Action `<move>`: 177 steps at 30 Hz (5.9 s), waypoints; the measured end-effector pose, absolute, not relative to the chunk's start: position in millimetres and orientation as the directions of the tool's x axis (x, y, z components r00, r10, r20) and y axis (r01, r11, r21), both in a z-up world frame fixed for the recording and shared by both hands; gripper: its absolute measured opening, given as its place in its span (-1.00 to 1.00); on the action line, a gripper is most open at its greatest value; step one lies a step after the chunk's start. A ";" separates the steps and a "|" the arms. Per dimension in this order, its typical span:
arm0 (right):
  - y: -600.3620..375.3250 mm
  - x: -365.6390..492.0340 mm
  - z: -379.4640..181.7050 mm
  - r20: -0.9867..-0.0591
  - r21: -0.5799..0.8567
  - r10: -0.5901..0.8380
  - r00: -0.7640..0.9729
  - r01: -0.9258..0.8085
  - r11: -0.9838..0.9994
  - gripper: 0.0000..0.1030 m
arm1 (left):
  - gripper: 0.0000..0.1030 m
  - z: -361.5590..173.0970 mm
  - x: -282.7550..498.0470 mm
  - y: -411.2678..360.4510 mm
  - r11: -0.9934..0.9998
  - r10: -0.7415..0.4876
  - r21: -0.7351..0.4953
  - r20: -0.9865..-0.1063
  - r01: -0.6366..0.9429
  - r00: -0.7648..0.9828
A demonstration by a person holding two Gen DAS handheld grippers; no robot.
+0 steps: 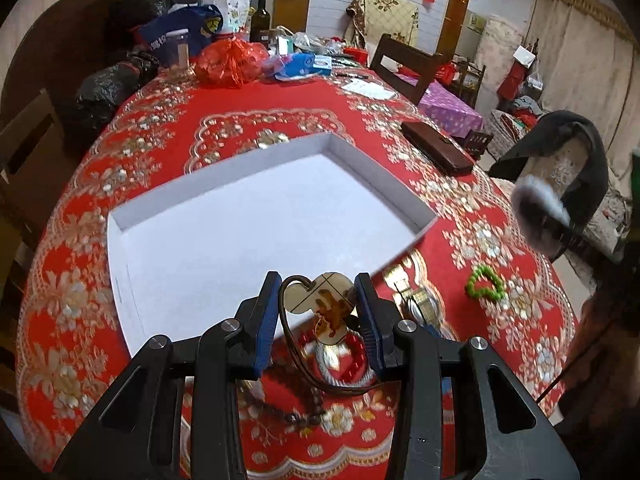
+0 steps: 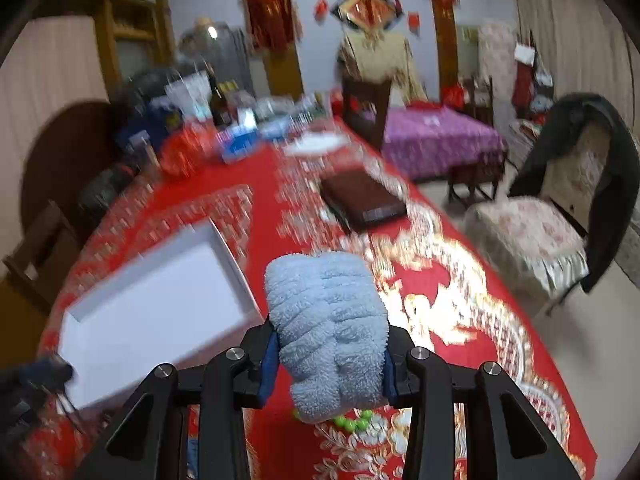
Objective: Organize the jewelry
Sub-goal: 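Carry the scrunchie and hair tie with both tools over the white box, then open both tools to drop the scrunchie and hair tie into the box, then grasp the grey-purple beaded bracelet with the right tool, then grasp the grey braided bracelet with the left tool, then carry both bracelets with both tools over the white box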
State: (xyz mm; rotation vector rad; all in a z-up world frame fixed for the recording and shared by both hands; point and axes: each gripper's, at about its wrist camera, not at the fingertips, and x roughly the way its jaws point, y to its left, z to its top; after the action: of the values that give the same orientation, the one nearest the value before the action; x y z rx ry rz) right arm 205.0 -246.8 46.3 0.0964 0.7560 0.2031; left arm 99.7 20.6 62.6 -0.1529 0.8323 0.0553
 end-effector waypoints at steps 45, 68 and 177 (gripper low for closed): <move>-95.7 277.3 -4.9 -0.773 0.185 0.467 0.430 -0.550 0.814 -0.12 | -0.30 -4.0 158.2 145.3 0.941 0.161 -0.042 -0.817 -0.335 0.554; -188.5 199.6 25.3 -0.709 0.242 0.460 0.535 -0.427 0.871 -0.02 | 0.25 24.0 106.0 106.4 0.954 0.017 -0.185 -0.748 -0.234 0.664; -231.6 67.2 53.9 -0.673 0.163 0.336 0.659 -0.312 0.936 -0.77 | -0.89 41.6 48.3 45.4 0.975 -0.164 -0.220 -0.695 0.010 0.700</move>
State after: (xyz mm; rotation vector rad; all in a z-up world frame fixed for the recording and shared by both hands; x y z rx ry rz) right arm 67.2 -231.6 53.9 0.0338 0.7684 0.3671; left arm 48.3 45.4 41.6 -0.2059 0.7914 -0.0981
